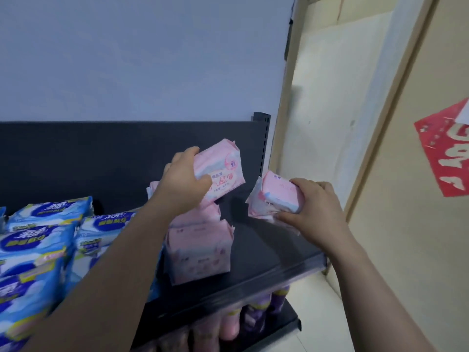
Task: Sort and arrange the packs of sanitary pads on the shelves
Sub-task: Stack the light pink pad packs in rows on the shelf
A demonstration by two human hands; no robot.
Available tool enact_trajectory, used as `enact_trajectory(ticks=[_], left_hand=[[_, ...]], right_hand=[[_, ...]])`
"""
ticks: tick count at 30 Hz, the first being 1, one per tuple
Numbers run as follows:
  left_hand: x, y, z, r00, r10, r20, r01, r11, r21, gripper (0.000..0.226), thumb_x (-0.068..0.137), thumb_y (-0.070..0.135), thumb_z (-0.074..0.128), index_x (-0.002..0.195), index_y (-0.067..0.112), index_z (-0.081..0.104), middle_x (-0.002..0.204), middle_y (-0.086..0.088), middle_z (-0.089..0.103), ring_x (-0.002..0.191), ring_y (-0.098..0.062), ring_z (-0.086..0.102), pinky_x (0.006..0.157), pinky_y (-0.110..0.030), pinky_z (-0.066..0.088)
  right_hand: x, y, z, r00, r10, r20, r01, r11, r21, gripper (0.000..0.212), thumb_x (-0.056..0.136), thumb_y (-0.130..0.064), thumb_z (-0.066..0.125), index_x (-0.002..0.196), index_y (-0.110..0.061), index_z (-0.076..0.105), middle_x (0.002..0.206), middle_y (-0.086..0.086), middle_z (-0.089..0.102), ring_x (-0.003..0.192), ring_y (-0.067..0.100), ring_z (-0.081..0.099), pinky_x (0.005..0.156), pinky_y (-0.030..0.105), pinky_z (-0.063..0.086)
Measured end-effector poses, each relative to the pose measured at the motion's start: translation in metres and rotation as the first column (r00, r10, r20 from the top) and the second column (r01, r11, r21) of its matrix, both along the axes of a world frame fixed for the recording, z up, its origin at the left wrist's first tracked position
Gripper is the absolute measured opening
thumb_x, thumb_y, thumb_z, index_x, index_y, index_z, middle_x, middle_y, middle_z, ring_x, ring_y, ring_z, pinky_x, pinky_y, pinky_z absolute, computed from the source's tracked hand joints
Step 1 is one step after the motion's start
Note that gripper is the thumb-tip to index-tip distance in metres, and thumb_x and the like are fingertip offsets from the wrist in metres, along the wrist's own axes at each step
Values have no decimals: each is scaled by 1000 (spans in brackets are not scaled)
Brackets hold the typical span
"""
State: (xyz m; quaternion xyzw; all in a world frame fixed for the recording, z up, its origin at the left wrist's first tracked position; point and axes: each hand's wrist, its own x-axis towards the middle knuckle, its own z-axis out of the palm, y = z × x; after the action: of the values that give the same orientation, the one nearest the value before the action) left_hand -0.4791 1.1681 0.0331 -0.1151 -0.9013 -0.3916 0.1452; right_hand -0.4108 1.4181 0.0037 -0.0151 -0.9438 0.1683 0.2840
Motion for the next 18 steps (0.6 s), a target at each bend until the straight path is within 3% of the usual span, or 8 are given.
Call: enact_trajectory(ticks=[5,7,10,13,18], left_hand=[[-48,37,4,996,-13,93,14,1000,-16,55,82,15,63,135,19,49,126,-2,54,105,-20,57,86,-32,49],[-66,46,1,991,-34,129,31,999,26,44,82,15,68,124,20,58,114,3,62,100,-17,61,85,-35,53],[-95,55,-8,986,-34,163,26,999,46,44,79,17,74,121,24,61,113,4,64,101,-17,62,90,-41,54],[-122,57,-20,982,12,189,1,998,-67,50,74,26,80,121,33,62,119,3,62,109,-20,57,95,-40,51],[-146,61,-37,980,59,187,-18,977,-214,46,75,21,83,117,27,66,110,6,67,91,-18,61,83,-33,52]], right_hand=[[-52,33,-6,995,98,33,-99,995,31,62,66,-45,77,122,-29,55,115,-5,63,106,23,43,86,41,43],[-69,41,-11,990,130,60,-133,990,43,61,67,-45,75,122,-29,55,115,-4,63,104,24,44,86,41,43],[-91,51,-17,981,168,96,-171,985,28,51,67,-44,72,113,-29,57,109,-3,64,100,26,45,83,41,45],[-109,58,-23,970,200,140,-205,978,25,46,70,-45,73,111,-33,57,109,-7,64,103,24,47,82,36,43],[-130,59,-34,959,249,136,-256,966,36,50,72,-47,72,116,-30,56,111,-6,63,103,21,46,79,33,39]])
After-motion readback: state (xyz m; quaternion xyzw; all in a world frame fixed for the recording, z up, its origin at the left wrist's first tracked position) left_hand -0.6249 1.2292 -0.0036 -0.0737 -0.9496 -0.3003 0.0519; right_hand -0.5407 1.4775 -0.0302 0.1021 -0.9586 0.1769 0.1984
